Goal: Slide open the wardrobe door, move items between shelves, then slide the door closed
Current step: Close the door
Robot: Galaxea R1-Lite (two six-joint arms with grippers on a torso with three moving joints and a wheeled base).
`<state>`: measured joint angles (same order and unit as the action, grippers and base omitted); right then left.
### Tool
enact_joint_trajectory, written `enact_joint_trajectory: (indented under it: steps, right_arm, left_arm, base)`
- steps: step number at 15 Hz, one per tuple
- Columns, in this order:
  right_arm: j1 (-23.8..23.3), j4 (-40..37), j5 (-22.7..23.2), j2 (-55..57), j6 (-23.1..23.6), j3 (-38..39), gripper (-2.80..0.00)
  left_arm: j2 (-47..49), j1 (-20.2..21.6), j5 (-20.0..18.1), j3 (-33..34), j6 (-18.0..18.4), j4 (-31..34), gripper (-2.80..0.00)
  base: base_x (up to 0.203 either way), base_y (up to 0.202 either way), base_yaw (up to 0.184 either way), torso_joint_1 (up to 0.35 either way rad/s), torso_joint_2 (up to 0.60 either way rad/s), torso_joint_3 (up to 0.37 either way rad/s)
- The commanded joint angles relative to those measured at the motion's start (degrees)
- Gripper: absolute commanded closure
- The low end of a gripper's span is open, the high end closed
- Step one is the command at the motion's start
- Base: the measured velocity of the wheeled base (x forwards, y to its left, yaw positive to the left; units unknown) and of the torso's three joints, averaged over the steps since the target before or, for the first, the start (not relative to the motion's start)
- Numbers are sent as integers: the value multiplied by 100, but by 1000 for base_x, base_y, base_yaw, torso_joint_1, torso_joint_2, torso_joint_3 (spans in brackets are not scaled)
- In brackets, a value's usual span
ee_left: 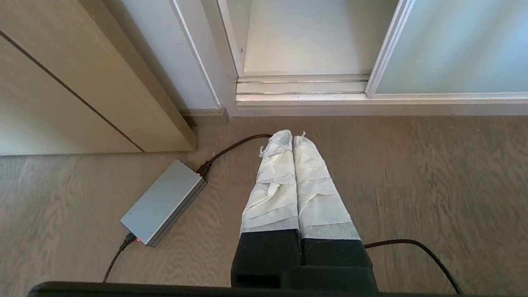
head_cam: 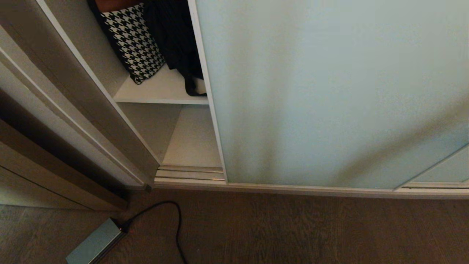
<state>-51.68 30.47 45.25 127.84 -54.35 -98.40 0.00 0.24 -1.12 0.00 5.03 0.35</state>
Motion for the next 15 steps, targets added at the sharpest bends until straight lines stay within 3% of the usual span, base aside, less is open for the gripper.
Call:
enact_joint_trajectory:
  steps: [1,9,15]
  right_arm:
    - [44,21,28,48,-23,-30,0]
    - [256,38,20,-230,24,424,0]
    - [468,752,43,-691,102,1313,0]
  left_arm:
    - [9,2,-2,0,-2,1,0]
    - [9,2,-2,0,-2,1,0]
    - [9,2,3,0,-2,1,0]
  base:
    - [0,0,0,0,0,0]
    - [0,0,0,0,0,0]
    - [0,0,0,0,0,0]
